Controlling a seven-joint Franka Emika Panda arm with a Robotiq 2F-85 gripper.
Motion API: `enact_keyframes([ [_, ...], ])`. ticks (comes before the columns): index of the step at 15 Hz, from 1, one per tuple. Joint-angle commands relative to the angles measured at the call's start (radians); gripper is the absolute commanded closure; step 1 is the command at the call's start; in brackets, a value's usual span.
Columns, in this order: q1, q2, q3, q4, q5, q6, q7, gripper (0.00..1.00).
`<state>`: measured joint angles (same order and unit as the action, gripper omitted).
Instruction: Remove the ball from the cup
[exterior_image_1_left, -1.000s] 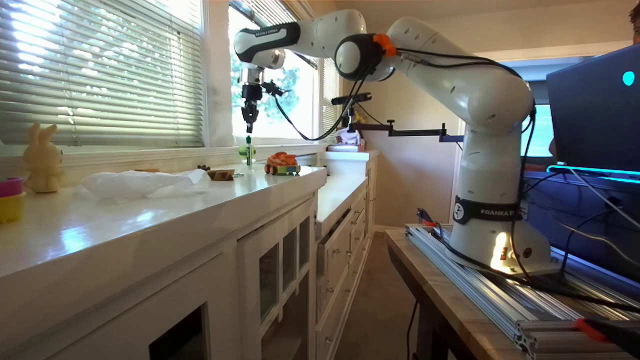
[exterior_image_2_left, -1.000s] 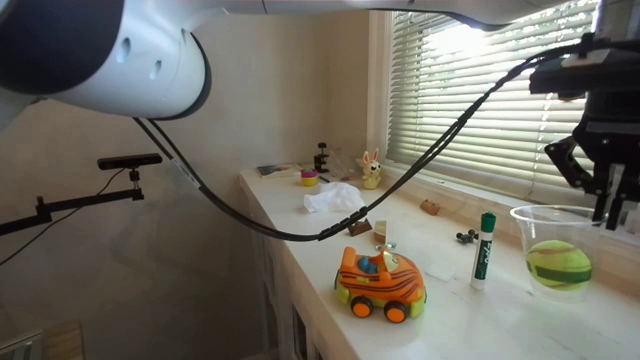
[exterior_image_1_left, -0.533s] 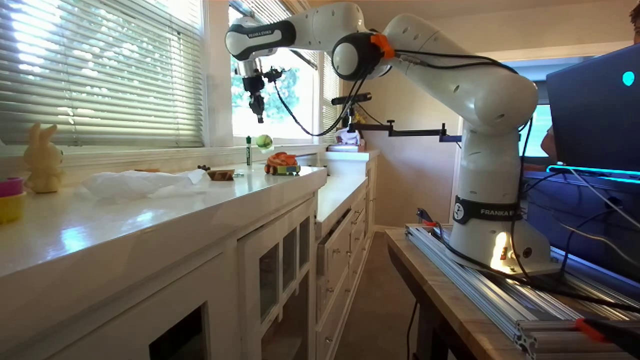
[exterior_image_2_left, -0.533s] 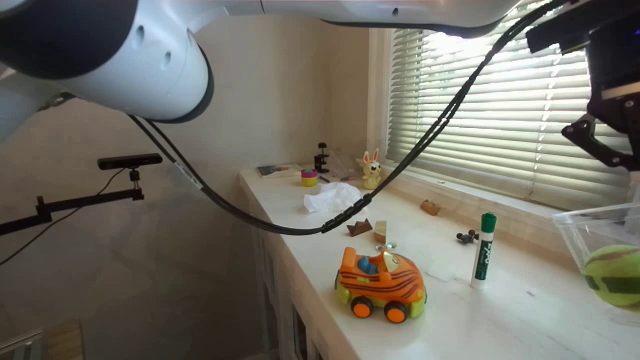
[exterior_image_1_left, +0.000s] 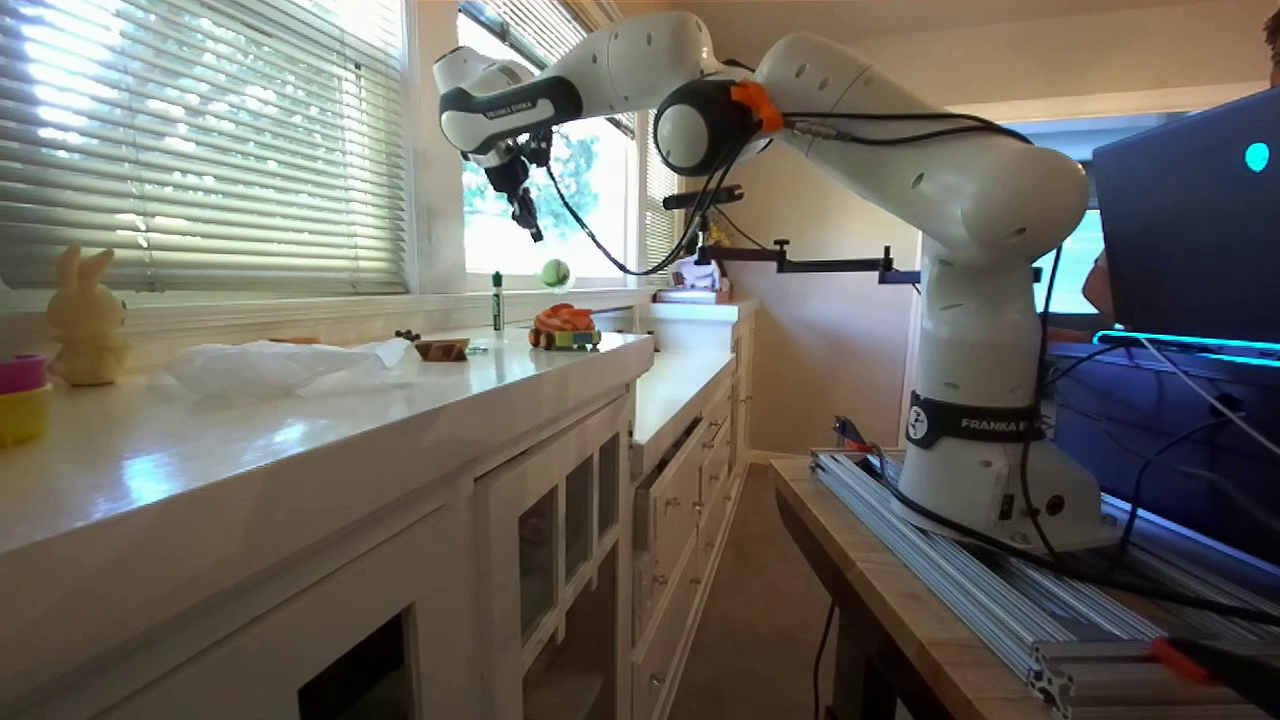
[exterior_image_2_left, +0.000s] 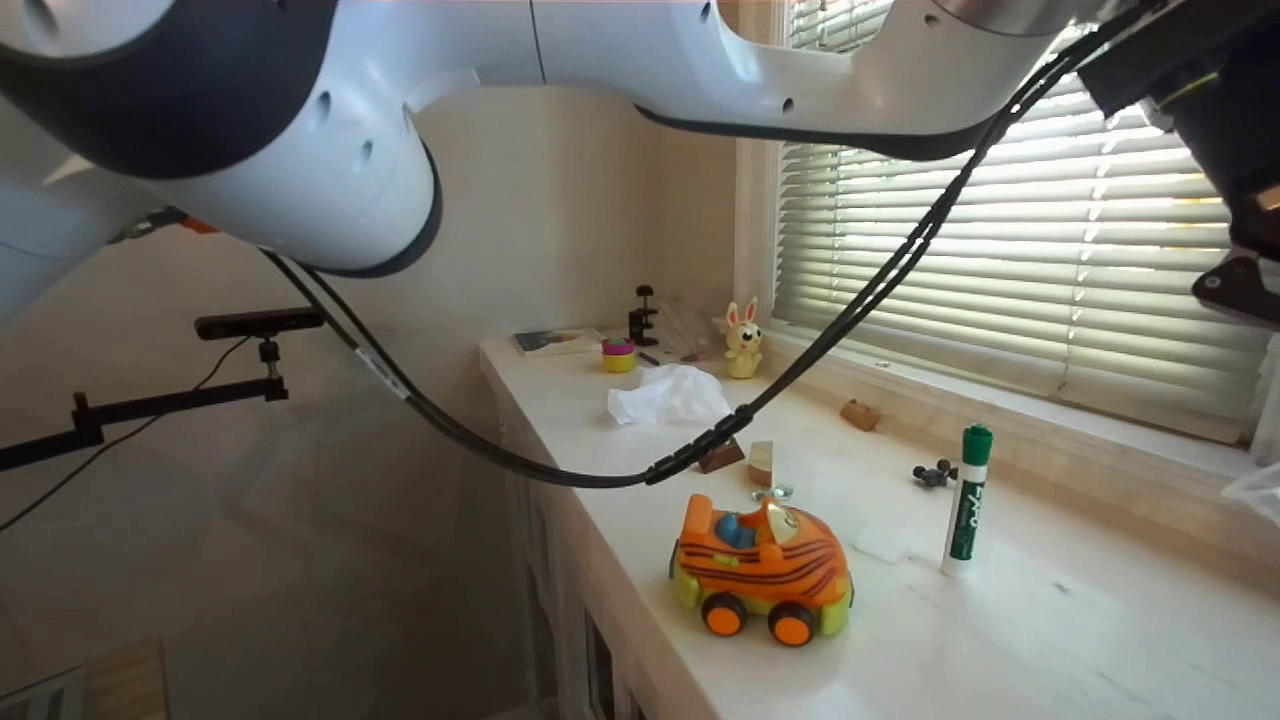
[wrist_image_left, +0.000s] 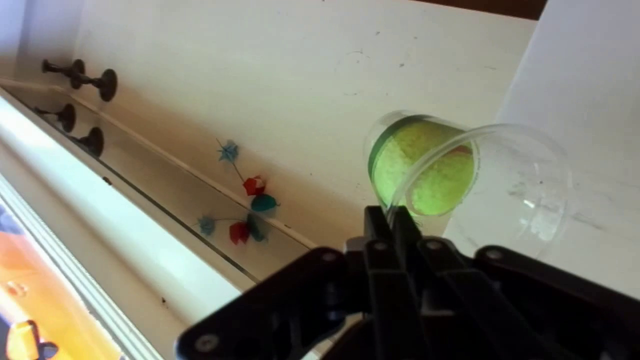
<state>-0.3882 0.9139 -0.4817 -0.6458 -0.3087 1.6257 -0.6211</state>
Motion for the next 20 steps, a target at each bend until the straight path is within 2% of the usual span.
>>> enact_keyframes([
  [1,0.024,0.054,-0.048,0.046,-0.100,0.067,-0.065,0.98],
  [6,0.038,0.094,-0.082,0.057,-0.175,0.202,-0.085,0.98],
  [7,0.005,0.116,-0.026,0.112,-0.226,0.194,-0.085,0.98],
  [10,0.002,0.135,-0.016,0.143,-0.275,0.215,-0.094,0.98],
  [20,0.012,0.143,0.070,0.243,-0.240,0.201,-0.092,0.98],
])
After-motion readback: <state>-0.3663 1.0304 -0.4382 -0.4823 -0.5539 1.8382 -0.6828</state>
